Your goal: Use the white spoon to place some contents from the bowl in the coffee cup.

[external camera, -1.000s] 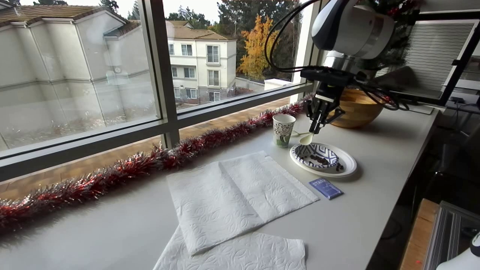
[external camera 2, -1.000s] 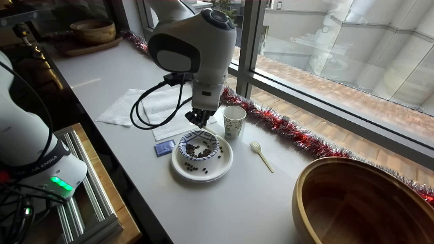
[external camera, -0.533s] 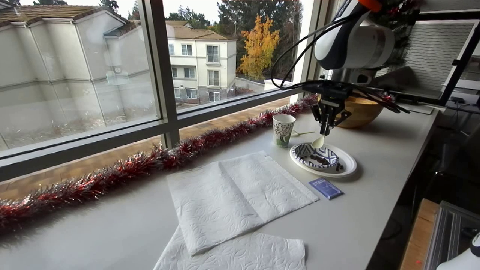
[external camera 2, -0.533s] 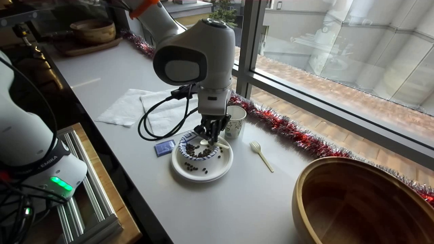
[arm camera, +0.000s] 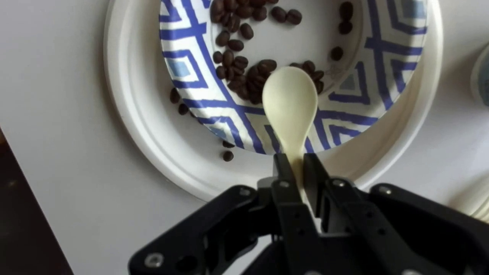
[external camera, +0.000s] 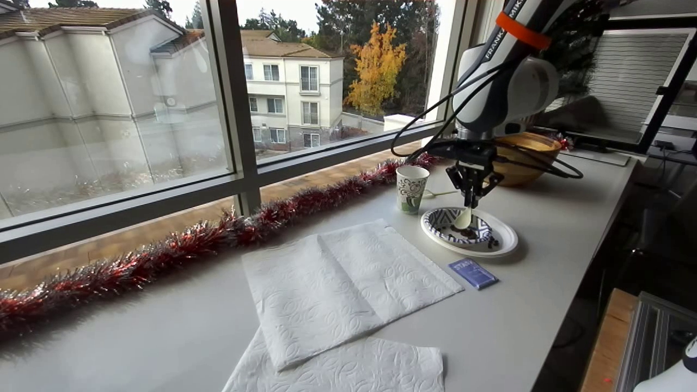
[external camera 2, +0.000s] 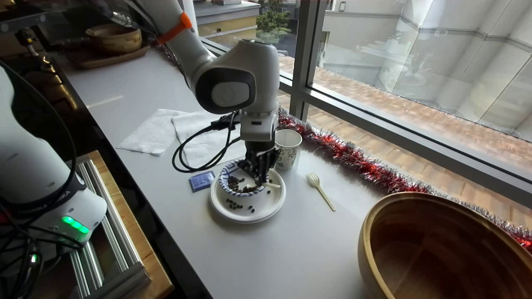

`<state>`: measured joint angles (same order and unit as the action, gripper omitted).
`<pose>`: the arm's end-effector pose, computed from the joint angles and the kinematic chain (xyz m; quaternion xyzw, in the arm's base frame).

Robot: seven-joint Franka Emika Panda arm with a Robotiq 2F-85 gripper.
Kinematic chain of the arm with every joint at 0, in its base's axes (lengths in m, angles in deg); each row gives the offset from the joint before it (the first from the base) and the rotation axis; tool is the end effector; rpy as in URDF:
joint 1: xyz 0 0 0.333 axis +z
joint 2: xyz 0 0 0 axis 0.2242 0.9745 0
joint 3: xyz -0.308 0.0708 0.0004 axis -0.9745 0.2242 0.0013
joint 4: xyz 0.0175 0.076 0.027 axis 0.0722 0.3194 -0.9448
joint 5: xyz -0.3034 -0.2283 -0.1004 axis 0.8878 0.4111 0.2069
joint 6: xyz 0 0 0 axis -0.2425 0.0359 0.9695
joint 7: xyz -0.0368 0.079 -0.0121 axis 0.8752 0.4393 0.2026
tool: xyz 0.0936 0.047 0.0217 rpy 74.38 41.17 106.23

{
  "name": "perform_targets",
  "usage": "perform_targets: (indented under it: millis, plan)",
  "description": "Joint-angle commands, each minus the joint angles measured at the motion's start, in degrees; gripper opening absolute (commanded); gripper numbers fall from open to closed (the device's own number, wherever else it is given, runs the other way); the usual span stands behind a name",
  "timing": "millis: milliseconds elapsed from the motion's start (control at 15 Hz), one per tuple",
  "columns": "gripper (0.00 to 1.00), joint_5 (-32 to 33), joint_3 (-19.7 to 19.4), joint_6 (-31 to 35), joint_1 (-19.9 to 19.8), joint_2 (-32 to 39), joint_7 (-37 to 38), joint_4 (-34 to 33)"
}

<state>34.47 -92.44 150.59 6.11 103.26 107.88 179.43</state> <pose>0.4281 -0.2313 0.2141 0.6968 -0.7117 0.0305 0.0841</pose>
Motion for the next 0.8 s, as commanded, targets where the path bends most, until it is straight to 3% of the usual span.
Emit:
perform_targets:
  millis: [0,400,733]
  plan:
    - [0.03,5.42,-1.67,0.55,2.49,0.43,5.04,0.36]
    - [0.03,12.6,-2.82,1.81,4.96,-0.26,10.77,0.95]
    - [0.03,25.69,-6.11,1.81,7.31,-1.48,20.98,1.22]
